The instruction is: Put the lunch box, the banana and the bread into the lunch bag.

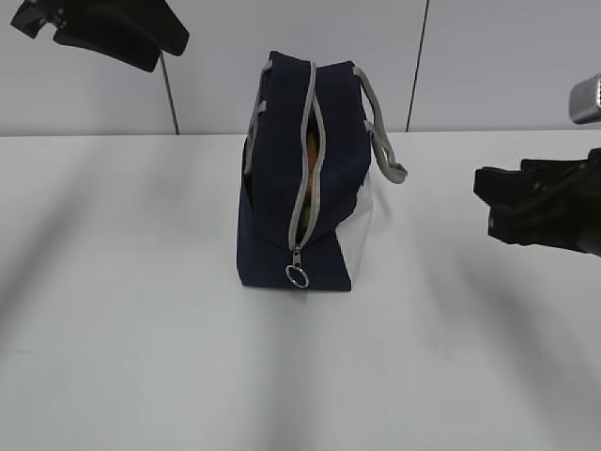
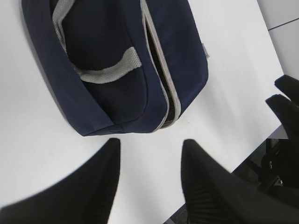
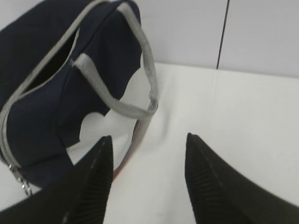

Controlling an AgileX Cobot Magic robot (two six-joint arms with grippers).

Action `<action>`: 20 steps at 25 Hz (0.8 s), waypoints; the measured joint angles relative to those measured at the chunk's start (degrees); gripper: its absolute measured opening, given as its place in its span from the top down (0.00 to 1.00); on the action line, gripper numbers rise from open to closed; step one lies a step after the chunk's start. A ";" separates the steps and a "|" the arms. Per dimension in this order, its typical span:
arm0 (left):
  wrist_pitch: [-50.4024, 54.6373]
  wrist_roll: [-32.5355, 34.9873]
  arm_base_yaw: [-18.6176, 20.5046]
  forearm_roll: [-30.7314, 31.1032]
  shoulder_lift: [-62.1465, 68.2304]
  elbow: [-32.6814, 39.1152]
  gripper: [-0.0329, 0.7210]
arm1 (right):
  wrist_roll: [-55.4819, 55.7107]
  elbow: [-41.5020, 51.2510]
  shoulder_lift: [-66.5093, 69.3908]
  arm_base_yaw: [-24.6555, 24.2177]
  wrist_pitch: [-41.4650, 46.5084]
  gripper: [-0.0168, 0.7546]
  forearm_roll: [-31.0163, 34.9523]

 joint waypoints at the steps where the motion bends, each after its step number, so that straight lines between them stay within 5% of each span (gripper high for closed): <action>1: 0.00 0.00 0.00 0.00 0.00 0.00 0.53 | 0.24 0.96 0.00 0.00 -3.35 0.50 0.00; 20: -0.06 0.00 -0.05 0.04 0.00 2.28 0.55 | 7.50 3.94 9.14 0.00 -22.46 0.50 -9.10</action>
